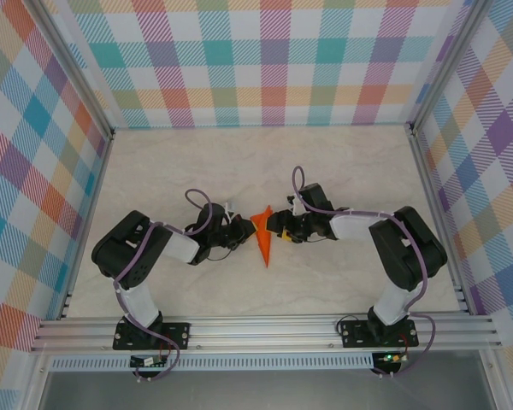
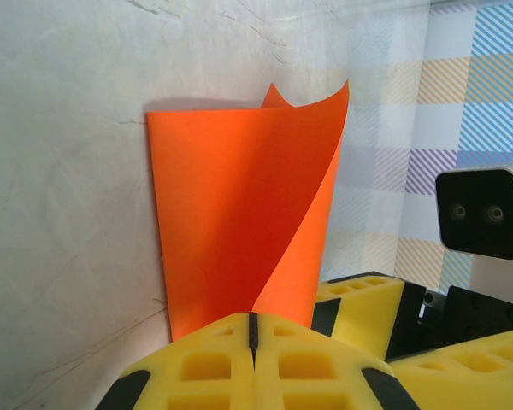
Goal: Fold a paper plane with a square sheet of paper (fold left side to right side)
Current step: Fold the wing for the fifth time at the center of the table.
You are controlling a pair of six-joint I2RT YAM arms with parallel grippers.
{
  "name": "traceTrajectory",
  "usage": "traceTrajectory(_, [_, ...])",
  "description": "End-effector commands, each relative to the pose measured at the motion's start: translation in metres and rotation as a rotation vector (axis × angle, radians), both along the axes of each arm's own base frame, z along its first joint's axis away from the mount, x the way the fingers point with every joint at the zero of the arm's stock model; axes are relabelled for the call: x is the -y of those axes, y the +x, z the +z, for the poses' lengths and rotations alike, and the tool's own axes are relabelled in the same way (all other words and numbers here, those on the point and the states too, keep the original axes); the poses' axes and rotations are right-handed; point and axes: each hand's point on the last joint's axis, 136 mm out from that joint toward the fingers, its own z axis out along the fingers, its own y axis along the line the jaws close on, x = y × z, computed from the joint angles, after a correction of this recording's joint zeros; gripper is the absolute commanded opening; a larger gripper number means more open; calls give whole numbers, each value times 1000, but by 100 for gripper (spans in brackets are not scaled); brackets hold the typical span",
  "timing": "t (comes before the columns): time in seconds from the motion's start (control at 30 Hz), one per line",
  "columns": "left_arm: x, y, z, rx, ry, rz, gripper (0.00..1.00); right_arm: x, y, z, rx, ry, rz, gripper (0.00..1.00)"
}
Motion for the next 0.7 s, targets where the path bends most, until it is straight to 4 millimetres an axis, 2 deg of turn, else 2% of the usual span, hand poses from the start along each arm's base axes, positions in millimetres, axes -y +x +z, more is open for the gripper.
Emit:
traceTrajectory(0.0, [-9, 2, -12, -11, 41, 16, 0, 0, -1, 10, 23, -3, 11, 60])
traceTrajectory(0.37, [-9, 3, -25, -31, 54, 17, 0, 0, -7, 10, 8, 1, 29, 48])
traceTrajectory(0.67, [-9, 2, -32, -44, 60, 16, 0, -10, -3, 21, 14, 81, 28, 37])
